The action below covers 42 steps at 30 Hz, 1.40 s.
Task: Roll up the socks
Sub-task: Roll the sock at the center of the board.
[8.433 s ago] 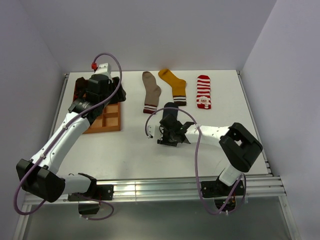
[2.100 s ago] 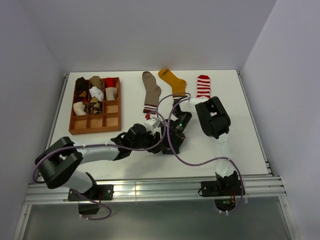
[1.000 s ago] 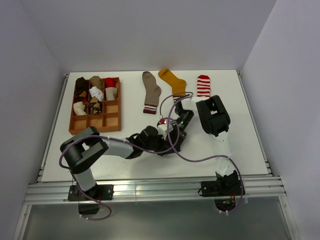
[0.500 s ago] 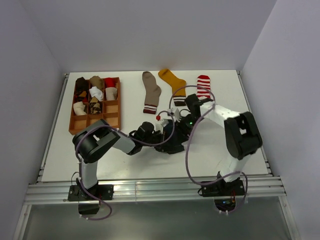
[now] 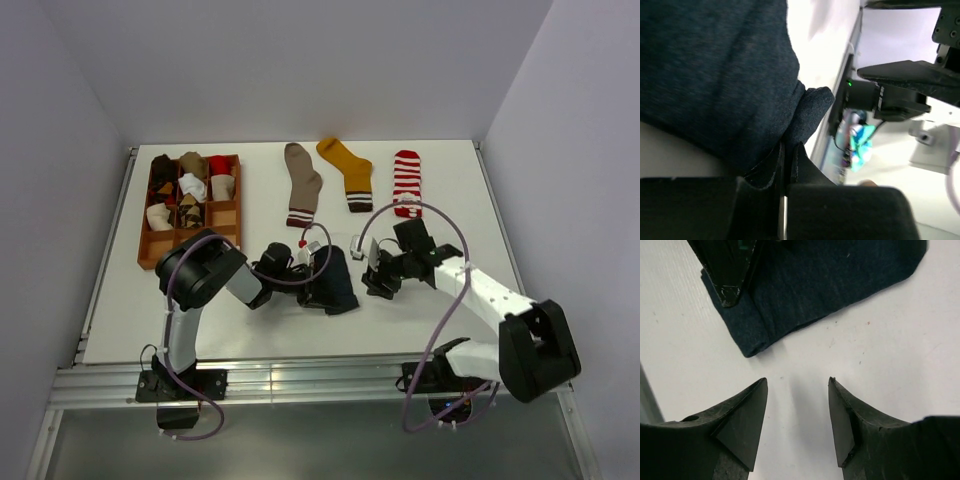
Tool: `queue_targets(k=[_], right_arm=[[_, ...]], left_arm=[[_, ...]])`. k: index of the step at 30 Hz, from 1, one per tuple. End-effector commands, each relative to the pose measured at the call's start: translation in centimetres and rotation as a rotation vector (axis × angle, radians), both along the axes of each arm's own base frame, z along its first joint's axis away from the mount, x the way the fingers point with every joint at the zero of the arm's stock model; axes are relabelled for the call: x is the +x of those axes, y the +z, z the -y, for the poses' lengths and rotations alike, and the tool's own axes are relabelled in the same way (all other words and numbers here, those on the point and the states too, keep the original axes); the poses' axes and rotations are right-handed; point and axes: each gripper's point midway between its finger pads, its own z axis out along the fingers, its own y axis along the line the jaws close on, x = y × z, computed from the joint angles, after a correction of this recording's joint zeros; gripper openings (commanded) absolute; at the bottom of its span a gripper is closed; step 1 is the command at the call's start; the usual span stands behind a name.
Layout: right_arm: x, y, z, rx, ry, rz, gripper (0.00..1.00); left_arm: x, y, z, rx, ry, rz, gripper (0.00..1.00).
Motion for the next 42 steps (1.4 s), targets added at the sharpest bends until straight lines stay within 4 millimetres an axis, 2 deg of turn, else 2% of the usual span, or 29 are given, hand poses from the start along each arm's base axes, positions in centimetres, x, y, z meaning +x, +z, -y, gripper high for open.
queue_targets(k=[1, 3, 5, 6, 10, 17, 21, 28, 34, 39, 41, 42], right_arm=[[0.9, 1.4, -0.7, 0.025, 0.073, 0.200, 0.59], [0.5, 1.9, -1.3, 0.005, 0.119, 0.285, 0.60], [-0.3, 0.8, -1.2, -0.049, 0.145, 0.333, 0.61], [-1.1, 0.9, -2.3, -0.043, 0.201, 0.372, 0.61], [-3.1, -1.5, -2.9, -0.101, 0.287, 0.375, 0.61], [-4.9, -1.0, -4.8, -0.078, 0.357, 0.396, 0.61], [-5.3, -0.9, -5.5, -0.082, 0.376, 0.426, 0.61], [-6.4, -1.9, -6.6, -0.096, 0.422, 0.431, 0.60], [-6.3, -3.6, -7.2, -0.139, 0.436, 0.404, 0.47], [-5.1, -3.1, -7.8, -0.140, 0.384, 0.424, 0.36], [-4.9, -3.4, -7.8, -0.154, 0.360, 0.398, 0.27], [-4.9, -3.2, -8.0, -0.154, 0.359, 0.386, 0.24]], left_arm=[[-3.6, -4.8, -2.7, 0.160, -0.020, -0.249, 0.00], [-4.0, -5.1, -3.0, 0.177, -0.035, -0.279, 0.00], [-4.2, -5.3, -3.2, 0.192, -0.043, -0.304, 0.00], [-4.3, -5.3, -3.2, 0.194, -0.048, -0.312, 0.00], [-4.5, -6.0, -3.5, 0.219, -0.057, -0.342, 0.00], [-4.1, -6.6, -3.6, 0.246, -0.052, -0.367, 0.00], [-3.7, -6.5, -3.4, 0.253, -0.056, -0.364, 0.00], [-3.3, -6.6, -3.4, 0.268, -0.065, -0.368, 0.00], [-3.4, -6.4, -3.5, 0.261, -0.066, -0.365, 0.00], [-3.5, -6.2, -3.6, 0.262, -0.082, -0.356, 0.00], [-3.5, -6.1, -3.6, 0.265, -0.085, -0.337, 0.01], [-3.1, -5.6, -3.5, 0.262, -0.083, -0.311, 0.05]])
